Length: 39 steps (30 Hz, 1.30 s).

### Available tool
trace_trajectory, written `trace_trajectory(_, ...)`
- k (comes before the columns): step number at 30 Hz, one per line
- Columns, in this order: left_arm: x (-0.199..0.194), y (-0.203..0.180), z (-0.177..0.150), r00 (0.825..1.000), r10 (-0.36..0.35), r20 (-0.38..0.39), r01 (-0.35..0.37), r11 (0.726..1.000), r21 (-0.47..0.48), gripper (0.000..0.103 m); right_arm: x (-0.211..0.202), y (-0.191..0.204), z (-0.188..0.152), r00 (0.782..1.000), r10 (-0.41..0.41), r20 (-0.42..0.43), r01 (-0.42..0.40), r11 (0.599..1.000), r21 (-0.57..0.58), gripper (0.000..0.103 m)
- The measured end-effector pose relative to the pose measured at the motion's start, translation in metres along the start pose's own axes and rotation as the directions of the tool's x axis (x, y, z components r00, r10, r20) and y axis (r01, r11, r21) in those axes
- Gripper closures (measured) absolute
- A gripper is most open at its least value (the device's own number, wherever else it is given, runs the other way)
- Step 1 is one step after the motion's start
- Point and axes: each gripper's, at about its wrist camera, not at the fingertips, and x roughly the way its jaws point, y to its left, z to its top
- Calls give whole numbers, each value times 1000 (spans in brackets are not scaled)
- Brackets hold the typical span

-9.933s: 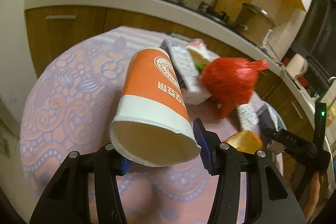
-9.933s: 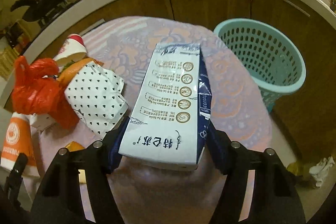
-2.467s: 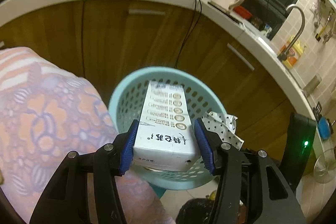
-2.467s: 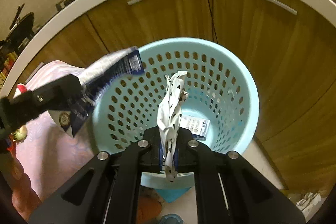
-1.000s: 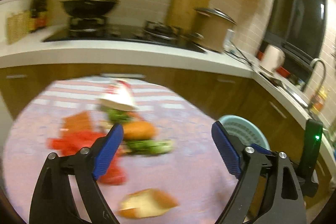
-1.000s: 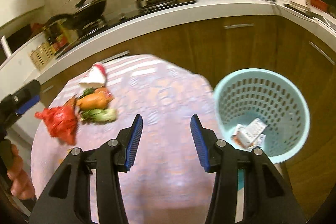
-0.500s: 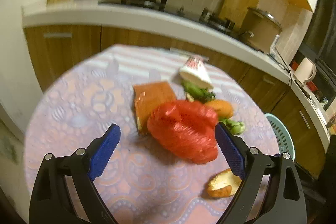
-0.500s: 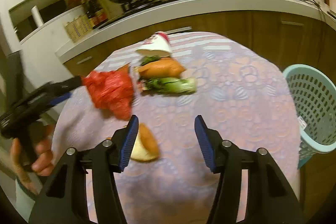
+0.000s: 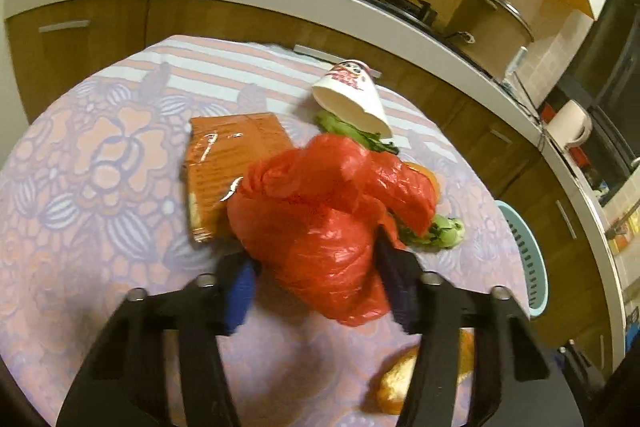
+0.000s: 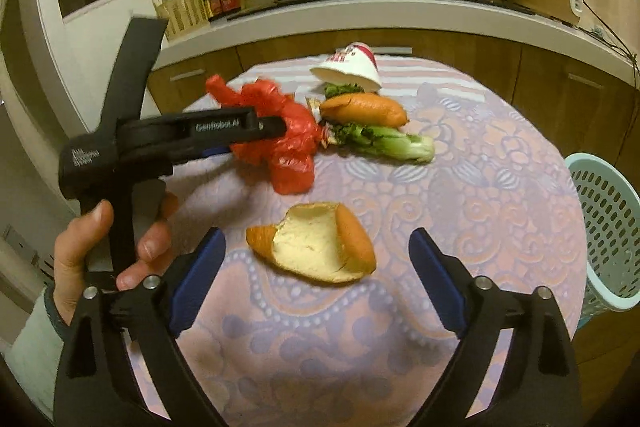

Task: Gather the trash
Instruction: 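Grasp the red plastic bag with the left tool while the right tool grasps the bread crust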

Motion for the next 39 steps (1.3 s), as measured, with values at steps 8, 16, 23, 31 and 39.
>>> trace_trajectory(8, -27, -3, -3, 996, -46, 82, 44, 999, 31, 67, 33, 4, 0, 993, -50, -106, 49, 999, -15, 10)
trace_trajectory(16, -47, -6, 2, 989, -85, 117, 81, 996, 45, 67, 56, 16, 3, 977, -140, -162, 129, 989, -73, 14)
trace_trajectory(23, -60, -7, 6, 986, -90, 142, 85, 996, 41, 67, 51, 10, 6, 986, -85, -143, 81, 996, -30, 56)
trace_trajectory(31, -70, -16, 10, 981, -104, 163, 96, 994, 58, 67, 32, 3, 11, 995, -89, -49, 89, 996, 12, 74)
trace_trajectory(39, -70, -37, 18, 976, -139, 166, 124, 987, 98, 67, -1, -24, 23, 992, -125, 30, 123, 989, 77, 75)
